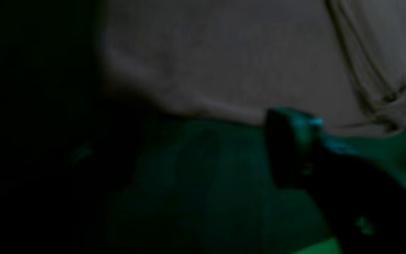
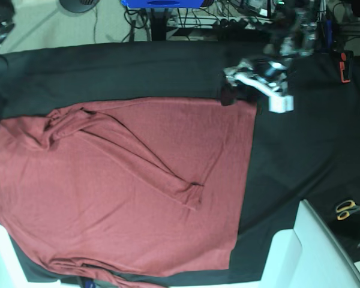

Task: Fold the T-shirt properly
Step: 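Lower the left gripper onto the hem corner and grasp it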

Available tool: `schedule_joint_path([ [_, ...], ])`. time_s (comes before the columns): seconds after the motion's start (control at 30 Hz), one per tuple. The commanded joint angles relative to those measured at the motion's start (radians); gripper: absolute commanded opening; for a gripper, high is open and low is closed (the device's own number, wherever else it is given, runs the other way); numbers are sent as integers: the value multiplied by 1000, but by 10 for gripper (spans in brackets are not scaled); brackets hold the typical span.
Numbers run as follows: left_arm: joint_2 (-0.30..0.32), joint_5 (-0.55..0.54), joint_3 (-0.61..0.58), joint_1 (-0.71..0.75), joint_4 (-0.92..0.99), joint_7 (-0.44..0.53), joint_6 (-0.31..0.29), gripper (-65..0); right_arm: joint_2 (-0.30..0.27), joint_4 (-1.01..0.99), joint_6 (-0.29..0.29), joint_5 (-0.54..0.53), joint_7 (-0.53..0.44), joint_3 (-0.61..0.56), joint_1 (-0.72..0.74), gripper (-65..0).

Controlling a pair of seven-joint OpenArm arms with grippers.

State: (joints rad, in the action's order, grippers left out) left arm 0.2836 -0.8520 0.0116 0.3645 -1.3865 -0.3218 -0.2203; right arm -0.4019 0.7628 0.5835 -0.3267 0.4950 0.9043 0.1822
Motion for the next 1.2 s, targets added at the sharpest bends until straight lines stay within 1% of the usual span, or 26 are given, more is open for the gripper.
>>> schedule_joint_path([
  [0.0, 7, -23, 18, 0, 2, 6, -18, -58, -44, -16, 10, -55, -28, 2, 24, -125],
  [0.03, 7, -34, 38, 3, 12, 6, -37, -59, -62, -50, 10, -88, -28, 2, 33, -125],
  [0.1, 3, -36, 63, 5, 25, 6, -38, -84, -88, -113, 10, -125, -28, 2, 50, -123],
  [0.13, 3, -36, 64, 8, 26, 6, -38, -97, -96, -147, 10, -125, -28, 2, 66, -123],
  [0.23, 1, -39, 69, 28, 14, 6, -38, -118, -98, -203, 10, -122, -28, 0, 101, -123],
  [0.37, 1, -40, 69, 31, 16, 6, -38, -117, -85, -210, 6, -122, -28, 0, 104, -126],
  [0.43, 1, -40, 72, 32, 16, 6, -38, -117, -70, -234, 5, -122, -31, 0, 104, -126],
  [0.6, 1, -39, 74, 44, 14, 6, -38, -117, -73, -380, 5, -121, -149, -3, 101, -126],
  [0.77, 1, -37, 74, 44, 16, 6, -38, -117, -68, -411, 5, -122, -163, -63, 101, -128],
  [0.87, 1, -37, 74, 43, 14, 6, -38, -117, -67, -411, 5, -122, -163, -72, 106, -129],
  [0.93, 1, -37, 70, 43, 14, 6, -38, -117, -65, -411, 5, -122, -161, -72, 106, -149],
  [1.07, -1, -39, 63, 40, 14, 6, -38, -117, -64, -411, 5, -125, -161, -121, 116, -231],
  [1.1, -1, -40, 63, 38, 14, 6, -38, -117, -64, -411, 5, -127, -160, -136, 119, -242],
  [1.17, -13, -40, 64, 38, 14, 6, -38, -117, -45, -409, 5, -127, -158, -155, 125, -245],
])
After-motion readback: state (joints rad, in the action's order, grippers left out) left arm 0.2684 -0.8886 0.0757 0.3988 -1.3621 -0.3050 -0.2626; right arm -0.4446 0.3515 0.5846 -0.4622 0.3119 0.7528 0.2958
